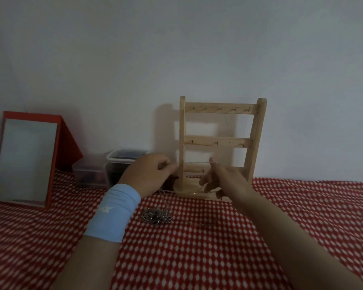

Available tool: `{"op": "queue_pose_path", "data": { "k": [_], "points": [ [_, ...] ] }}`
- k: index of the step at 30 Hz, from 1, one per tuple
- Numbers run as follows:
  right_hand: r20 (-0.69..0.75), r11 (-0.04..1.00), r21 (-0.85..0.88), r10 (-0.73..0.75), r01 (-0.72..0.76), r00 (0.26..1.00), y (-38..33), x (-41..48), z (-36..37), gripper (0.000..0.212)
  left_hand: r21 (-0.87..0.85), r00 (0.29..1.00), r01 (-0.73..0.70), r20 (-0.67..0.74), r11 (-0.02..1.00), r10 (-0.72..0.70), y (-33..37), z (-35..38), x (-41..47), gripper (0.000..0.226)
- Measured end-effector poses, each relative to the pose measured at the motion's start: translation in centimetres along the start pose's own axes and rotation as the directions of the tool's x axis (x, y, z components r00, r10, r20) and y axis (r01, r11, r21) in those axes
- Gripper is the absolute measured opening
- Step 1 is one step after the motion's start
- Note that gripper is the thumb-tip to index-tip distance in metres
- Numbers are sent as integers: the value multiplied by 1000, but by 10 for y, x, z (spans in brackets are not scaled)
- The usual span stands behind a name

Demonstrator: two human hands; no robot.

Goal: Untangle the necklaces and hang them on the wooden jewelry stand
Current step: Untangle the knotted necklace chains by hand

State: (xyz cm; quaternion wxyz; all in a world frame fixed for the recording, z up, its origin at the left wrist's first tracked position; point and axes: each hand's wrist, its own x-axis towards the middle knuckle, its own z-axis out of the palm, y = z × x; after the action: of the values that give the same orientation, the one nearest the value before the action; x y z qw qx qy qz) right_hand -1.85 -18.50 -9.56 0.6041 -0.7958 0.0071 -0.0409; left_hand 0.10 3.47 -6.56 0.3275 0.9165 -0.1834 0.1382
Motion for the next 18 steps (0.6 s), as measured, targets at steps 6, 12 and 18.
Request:
{"op": "queue_pose_path", "data": {
  "k": [6, 12, 18],
  "points": [
    [87, 966, 257, -25, 2, 996, -2, -7, 10, 56, 96, 988, 146, 41, 985, -151, -6, -18, -9, 59],
    [229, 943, 332, -55, -25, 972, -10, -7, 20, 44, -120, 982, 188, -7, 975, -190, -20, -31, -28, 46],
    [321, 993, 57, -118, 105, 940, -22, -14, 36, 37, -628, 974, 225, 164, 745, -156, -34, -52, -54, 31]
  ]
}}
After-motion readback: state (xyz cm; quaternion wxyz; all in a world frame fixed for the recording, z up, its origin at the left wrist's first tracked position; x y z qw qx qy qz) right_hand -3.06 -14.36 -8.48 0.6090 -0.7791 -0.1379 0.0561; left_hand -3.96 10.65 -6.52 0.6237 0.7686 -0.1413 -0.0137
